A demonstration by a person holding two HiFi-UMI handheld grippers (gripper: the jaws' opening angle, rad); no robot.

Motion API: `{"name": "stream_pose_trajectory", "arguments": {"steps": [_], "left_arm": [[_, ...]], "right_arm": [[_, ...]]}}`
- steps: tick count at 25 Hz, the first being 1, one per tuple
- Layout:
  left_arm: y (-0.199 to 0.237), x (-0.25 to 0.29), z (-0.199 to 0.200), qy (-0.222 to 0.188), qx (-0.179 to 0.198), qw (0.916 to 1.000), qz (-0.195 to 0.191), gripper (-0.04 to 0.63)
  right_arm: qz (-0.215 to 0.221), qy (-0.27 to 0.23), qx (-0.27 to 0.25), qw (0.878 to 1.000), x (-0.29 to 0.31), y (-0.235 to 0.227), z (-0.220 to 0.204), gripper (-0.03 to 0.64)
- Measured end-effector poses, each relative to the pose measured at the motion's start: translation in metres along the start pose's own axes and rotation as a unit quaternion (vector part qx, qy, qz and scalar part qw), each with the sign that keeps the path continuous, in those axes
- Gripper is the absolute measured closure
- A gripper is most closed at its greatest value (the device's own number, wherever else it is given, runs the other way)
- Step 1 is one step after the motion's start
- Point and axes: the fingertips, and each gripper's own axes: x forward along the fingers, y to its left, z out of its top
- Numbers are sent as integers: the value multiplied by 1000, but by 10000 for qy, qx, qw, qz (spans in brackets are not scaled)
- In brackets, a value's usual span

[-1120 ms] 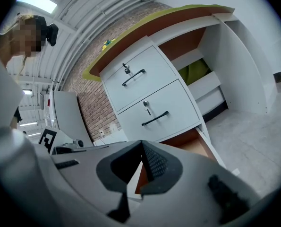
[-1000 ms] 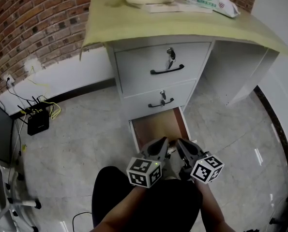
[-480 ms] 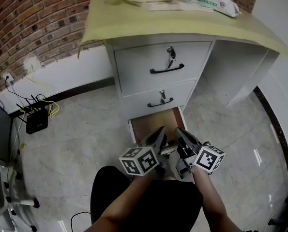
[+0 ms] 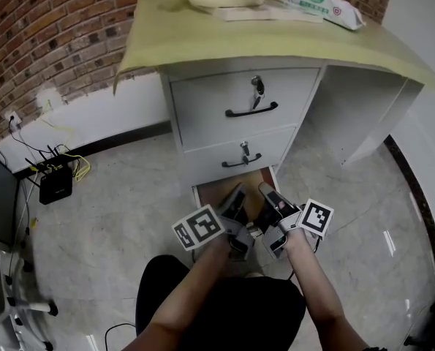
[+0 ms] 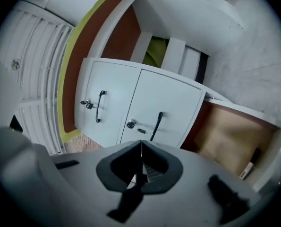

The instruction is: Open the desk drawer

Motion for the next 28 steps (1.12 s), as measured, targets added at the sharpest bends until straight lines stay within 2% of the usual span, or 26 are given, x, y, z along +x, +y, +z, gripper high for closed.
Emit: {"name": "stream_pose_trajectory", "arguments": {"steps": [5,8,9,11,12,14,17,22,28], "left_arm": [[12,10,18,-259,-260,9993,16,584],[22,17,23,-338,-363,9987,137,581],[25,20,25,-361,-388,9984,176,567],[29,25,27,-369,-424,9982,225,484],[30,28,27,-364,-433,9981,243,477],[35,34,29,-369,-471,9977,308,455],[44,40,34,-487,-641,9959,421,422],[55,45,44,-658,-775,9935,522,423],[58,44,43,-697,-842,9926,524,431]], "right_arm": [[-167,-220,451,9986,12,-19,16,603],[-212,-279,483,9982,22,-27,24,603],[-226,-300,474,9982,26,-29,27,603],[-212,-315,503,9980,34,-32,31,601],[-184,-297,552,9979,38,-34,32,596],[-101,-214,661,9975,47,-36,33,517],[-30,-102,730,9973,58,-40,32,494],[10,-23,731,9973,71,-42,33,495],[-225,-79,734,9970,78,-51,36,512]]}}
